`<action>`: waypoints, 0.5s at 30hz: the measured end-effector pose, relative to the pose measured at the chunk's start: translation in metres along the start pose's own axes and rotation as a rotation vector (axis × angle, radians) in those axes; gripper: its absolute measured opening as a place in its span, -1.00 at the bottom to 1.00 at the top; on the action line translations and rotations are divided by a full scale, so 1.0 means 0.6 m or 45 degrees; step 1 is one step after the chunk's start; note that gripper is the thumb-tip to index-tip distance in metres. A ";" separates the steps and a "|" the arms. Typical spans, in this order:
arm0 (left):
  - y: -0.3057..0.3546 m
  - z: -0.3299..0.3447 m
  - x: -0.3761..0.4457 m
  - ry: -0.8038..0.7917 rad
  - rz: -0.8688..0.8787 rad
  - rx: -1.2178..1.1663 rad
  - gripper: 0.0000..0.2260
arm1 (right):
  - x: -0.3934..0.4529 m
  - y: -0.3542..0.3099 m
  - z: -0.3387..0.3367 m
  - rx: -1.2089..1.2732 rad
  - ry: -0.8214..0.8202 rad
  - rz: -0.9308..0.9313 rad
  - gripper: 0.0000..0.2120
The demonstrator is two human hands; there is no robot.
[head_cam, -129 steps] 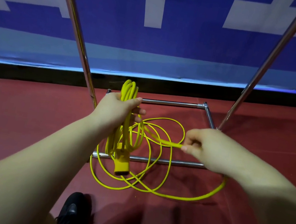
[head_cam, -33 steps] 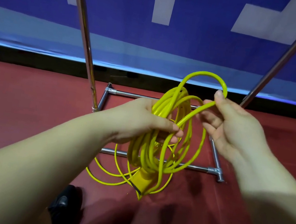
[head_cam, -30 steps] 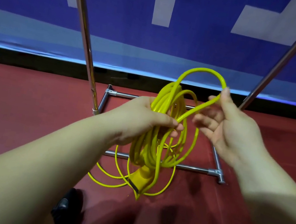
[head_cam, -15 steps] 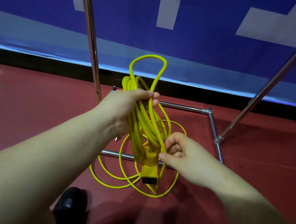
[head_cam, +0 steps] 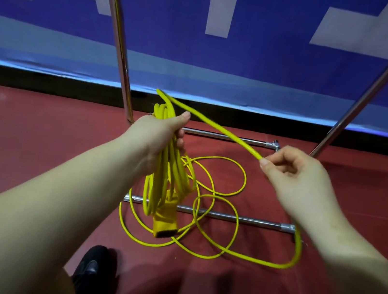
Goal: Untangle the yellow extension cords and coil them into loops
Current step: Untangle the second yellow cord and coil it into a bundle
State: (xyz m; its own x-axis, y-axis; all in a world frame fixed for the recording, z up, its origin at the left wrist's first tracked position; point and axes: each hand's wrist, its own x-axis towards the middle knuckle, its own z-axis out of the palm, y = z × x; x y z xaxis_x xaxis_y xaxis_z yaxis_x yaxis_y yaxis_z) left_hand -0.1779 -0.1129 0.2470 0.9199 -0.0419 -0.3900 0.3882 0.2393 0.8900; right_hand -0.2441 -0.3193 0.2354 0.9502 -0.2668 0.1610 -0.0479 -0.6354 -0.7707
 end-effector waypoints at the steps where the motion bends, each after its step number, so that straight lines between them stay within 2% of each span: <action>1: 0.001 -0.001 -0.001 -0.012 0.003 0.057 -0.79 | 0.000 0.001 0.000 -0.102 -0.010 -0.039 -0.81; 3: 0.005 -0.002 -0.002 -0.052 -0.015 0.128 -0.82 | -0.003 -0.003 -0.001 -0.295 -0.127 -0.088 -0.78; 6: 0.007 0.000 -0.004 -0.097 0.013 0.163 -0.85 | -0.013 -0.011 0.001 -0.497 -0.419 -0.127 -0.75; 10: -0.004 0.007 -0.009 -0.165 0.187 0.352 -0.89 | -0.022 -0.035 0.001 -0.362 -0.696 -0.206 -0.75; 12: -0.011 0.011 -0.012 -0.225 0.202 0.370 -0.92 | -0.021 -0.044 -0.003 -0.195 -0.736 -0.205 -0.71; 15: -0.019 0.015 -0.016 -0.349 0.228 0.494 -0.84 | -0.011 -0.046 -0.004 -0.098 -0.567 -0.206 -0.67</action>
State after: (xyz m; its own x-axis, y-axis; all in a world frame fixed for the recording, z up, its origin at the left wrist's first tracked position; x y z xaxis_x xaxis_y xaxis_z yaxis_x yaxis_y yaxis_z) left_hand -0.1906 -0.1238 0.2428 0.9347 -0.2984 -0.1933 0.1675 -0.1101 0.9797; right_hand -0.2498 -0.3018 0.2569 0.9861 0.1654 -0.0176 0.1048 -0.6996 -0.7068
